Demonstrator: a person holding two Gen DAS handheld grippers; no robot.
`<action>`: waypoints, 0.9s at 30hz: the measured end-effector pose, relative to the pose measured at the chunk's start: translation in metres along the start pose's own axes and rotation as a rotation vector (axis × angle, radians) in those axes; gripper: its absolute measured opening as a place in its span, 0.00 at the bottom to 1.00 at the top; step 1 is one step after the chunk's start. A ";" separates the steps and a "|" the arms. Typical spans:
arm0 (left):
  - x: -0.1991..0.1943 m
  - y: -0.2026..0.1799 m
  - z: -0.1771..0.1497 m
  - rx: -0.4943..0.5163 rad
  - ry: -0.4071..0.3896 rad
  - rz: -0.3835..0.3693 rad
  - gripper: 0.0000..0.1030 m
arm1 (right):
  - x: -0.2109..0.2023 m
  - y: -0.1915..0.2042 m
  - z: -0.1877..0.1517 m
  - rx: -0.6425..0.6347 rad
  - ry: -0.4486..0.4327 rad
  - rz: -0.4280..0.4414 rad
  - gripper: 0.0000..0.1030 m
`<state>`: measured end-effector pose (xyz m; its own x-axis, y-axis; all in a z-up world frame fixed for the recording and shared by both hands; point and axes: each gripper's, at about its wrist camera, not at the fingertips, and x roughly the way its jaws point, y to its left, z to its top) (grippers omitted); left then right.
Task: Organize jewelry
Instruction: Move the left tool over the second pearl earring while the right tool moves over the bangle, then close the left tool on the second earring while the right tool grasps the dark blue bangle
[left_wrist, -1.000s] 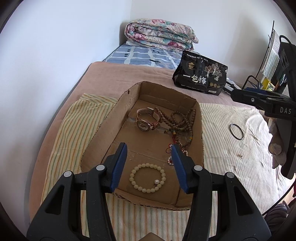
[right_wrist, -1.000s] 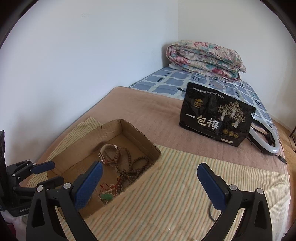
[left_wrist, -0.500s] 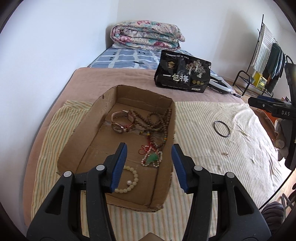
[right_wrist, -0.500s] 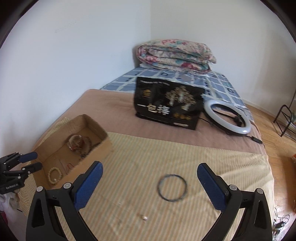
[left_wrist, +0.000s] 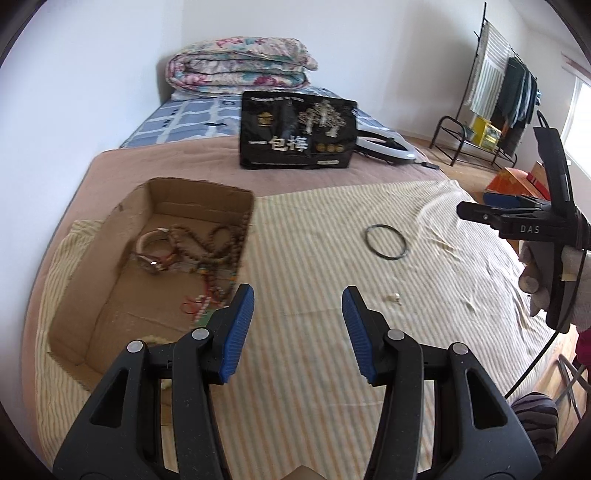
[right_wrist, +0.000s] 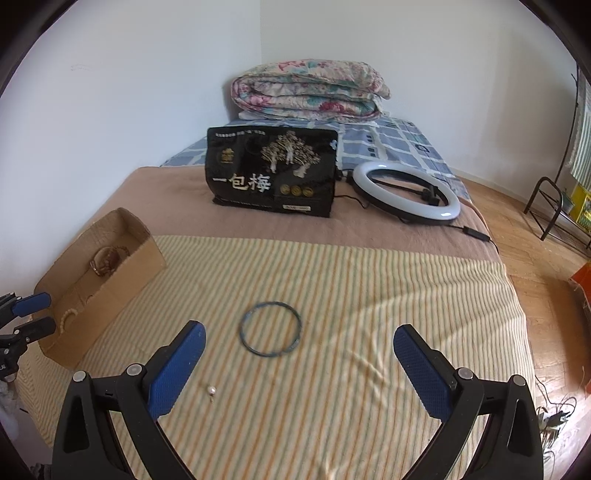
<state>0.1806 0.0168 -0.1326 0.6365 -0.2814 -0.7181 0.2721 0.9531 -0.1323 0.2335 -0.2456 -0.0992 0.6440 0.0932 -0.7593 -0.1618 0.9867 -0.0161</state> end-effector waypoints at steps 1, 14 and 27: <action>0.004 -0.006 0.001 0.008 0.006 -0.008 0.49 | 0.001 -0.005 -0.003 0.008 0.005 0.002 1.00; 0.064 -0.086 0.000 0.120 0.082 -0.107 0.49 | 0.014 -0.041 -0.030 0.059 0.022 0.026 1.00; 0.116 -0.112 -0.015 0.154 0.161 -0.133 0.34 | 0.035 -0.053 -0.042 0.096 0.038 0.056 1.00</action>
<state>0.2133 -0.1213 -0.2109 0.4677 -0.3702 -0.8026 0.4604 0.8772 -0.1363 0.2339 -0.3006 -0.1523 0.6070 0.1451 -0.7813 -0.1229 0.9885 0.0881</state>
